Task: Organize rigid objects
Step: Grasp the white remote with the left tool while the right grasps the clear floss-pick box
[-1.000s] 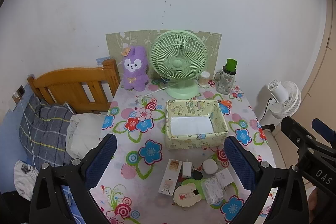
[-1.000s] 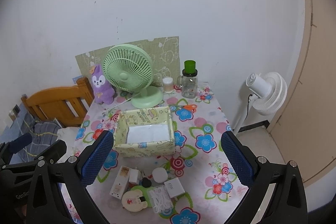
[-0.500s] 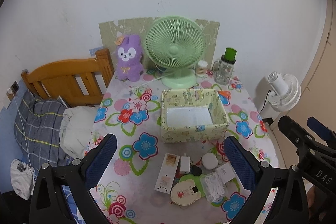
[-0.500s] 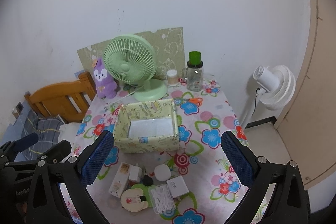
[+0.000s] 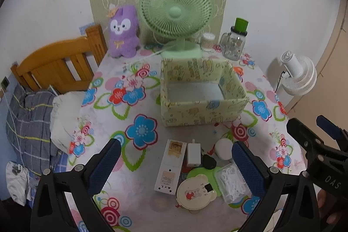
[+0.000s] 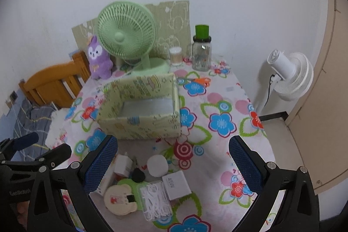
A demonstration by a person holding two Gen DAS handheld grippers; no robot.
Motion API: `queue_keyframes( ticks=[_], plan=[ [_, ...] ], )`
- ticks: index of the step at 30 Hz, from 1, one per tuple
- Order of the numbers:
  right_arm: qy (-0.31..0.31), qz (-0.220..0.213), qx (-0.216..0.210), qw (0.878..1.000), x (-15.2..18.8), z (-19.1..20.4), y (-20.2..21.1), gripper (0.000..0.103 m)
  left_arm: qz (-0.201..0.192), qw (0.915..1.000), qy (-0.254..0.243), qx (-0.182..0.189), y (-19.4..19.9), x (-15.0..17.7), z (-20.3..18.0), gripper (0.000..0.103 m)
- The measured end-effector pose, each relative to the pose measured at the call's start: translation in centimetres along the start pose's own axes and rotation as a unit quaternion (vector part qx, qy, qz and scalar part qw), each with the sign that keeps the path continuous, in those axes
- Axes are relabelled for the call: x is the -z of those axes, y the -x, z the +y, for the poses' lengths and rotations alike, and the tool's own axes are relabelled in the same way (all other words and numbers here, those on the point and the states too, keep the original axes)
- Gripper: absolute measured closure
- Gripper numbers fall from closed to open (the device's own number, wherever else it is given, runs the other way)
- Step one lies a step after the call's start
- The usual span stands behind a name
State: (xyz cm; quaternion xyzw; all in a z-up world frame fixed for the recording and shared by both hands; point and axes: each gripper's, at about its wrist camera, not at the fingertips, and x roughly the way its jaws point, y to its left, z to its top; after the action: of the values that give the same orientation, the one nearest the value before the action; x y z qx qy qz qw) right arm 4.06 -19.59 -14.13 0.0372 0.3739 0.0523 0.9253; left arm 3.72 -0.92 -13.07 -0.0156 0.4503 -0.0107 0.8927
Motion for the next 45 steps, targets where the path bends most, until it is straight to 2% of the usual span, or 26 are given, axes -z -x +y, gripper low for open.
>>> queue_keyframes(
  ticks=[5, 10, 24, 31, 35, 42, 45],
  plan=[
    [0.029, 0.012, 0.007, 0.999, 1.7, 0.4, -2.1, 0.000, 0.026, 0.9996, 0.004, 0.009, -2.4, 1.0, 0.5, 0.000],
    [0.041, 0.024, 0.005, 0.999, 3.1, 0.6, -4.1, 0.000, 0.039, 0.9992, -0.004, 0.001, -4.7, 1.9, 0.7, 0.000],
    [0.019, 0.082, 0.019, 0.996, 6.9, -0.2, -10.6, 0.002, 0.096, 0.9953, -0.002, -0.006, -11.0, 4.4, 1.6, 0.003],
    [-0.004, 0.098, 0.003, 0.995, 7.9, 0.0, -11.3, 0.004, 0.113, 0.9936, 0.004, -0.002, -12.7, 5.3, 1.9, 0.005],
    [0.006, 0.103, -0.002, 0.995, 8.3, 0.7, -11.2, 0.004, 0.118, 0.9931, -0.003, -0.002, -13.5, 6.0, 1.8, 0.006],
    [0.009, 0.114, 0.012, 0.993, 9.3, 1.0, -11.7, 0.004, 0.129, 0.9915, -0.013, -0.008, -14.9, 6.9, 2.0, 0.021],
    [0.016, 0.116, 0.008, 0.993, 9.5, 1.5, -11.4, 0.004, 0.133, 0.9911, -0.009, -0.007, -15.2, 7.2, 2.1, 0.032]
  ],
)
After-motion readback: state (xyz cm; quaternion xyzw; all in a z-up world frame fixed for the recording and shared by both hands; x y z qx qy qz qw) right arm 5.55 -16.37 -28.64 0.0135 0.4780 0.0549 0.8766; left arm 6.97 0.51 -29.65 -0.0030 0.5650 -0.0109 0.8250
